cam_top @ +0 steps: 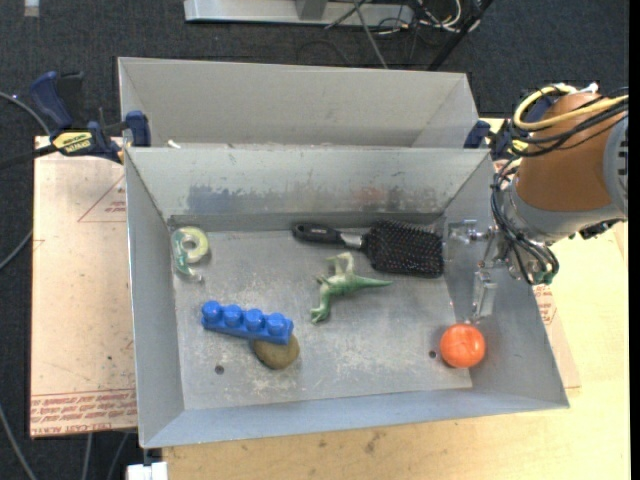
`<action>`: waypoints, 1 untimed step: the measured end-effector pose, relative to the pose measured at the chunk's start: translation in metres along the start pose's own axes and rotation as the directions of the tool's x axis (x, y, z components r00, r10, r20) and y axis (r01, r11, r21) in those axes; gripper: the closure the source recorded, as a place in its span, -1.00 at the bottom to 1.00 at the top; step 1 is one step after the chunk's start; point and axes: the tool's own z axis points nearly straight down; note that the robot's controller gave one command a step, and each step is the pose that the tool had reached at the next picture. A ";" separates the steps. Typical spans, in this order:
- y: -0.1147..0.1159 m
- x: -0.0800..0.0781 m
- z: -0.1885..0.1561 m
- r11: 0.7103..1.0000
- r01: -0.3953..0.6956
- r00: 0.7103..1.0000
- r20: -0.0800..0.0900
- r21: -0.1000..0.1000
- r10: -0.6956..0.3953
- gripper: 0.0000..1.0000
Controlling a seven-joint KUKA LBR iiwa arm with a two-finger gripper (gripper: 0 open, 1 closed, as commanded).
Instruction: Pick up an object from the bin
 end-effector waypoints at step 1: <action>0.001 -0.002 -0.005 1.000 0.004 1.000 0.008 0.002 -0.004 -1.00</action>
Offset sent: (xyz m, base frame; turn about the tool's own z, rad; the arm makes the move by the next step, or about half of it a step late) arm 0.0550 0.0388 -0.0699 0.1491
